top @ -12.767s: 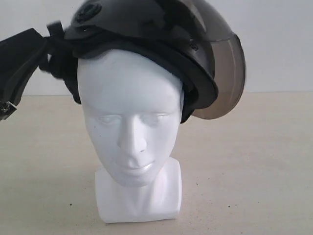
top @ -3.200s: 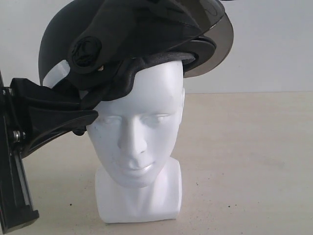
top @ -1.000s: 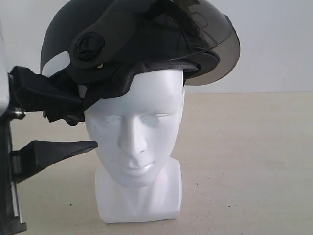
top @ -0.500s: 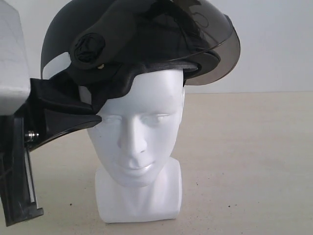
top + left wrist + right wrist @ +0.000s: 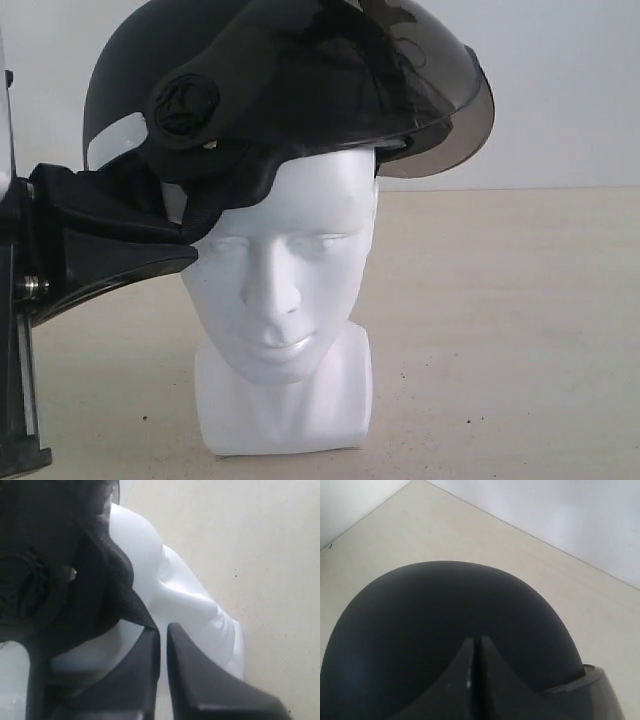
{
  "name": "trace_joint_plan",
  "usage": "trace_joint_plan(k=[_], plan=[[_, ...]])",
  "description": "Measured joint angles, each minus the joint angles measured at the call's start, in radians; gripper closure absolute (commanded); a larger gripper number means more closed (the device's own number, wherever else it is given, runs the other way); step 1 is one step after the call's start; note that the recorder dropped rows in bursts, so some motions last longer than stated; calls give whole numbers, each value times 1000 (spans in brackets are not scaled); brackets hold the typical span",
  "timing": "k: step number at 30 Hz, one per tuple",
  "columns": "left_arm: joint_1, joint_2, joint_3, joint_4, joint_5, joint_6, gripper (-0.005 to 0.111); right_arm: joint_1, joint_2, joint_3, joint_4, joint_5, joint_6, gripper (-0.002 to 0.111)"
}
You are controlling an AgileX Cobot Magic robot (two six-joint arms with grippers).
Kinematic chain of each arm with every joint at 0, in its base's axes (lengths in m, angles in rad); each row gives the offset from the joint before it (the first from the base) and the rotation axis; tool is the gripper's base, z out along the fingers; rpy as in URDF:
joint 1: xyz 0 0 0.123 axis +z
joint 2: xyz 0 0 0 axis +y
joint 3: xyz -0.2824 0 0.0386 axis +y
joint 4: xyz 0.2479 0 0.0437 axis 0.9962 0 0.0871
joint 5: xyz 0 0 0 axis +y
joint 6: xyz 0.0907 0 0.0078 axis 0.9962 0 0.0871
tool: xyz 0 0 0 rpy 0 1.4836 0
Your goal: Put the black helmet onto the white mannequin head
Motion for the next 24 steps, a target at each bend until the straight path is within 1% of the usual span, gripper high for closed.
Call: trace_joint_plan(k=[6,17,24], plan=[[2,0,0,-28,13,11,102,0,-90,117,0,9,6,108],[7,-3,23,-72,-3,11,102,-4,-130,194,30,-22,-9,108],[8,-3,25,-109,4,40,102,-8,-169,271,54,-67,-20,108]])
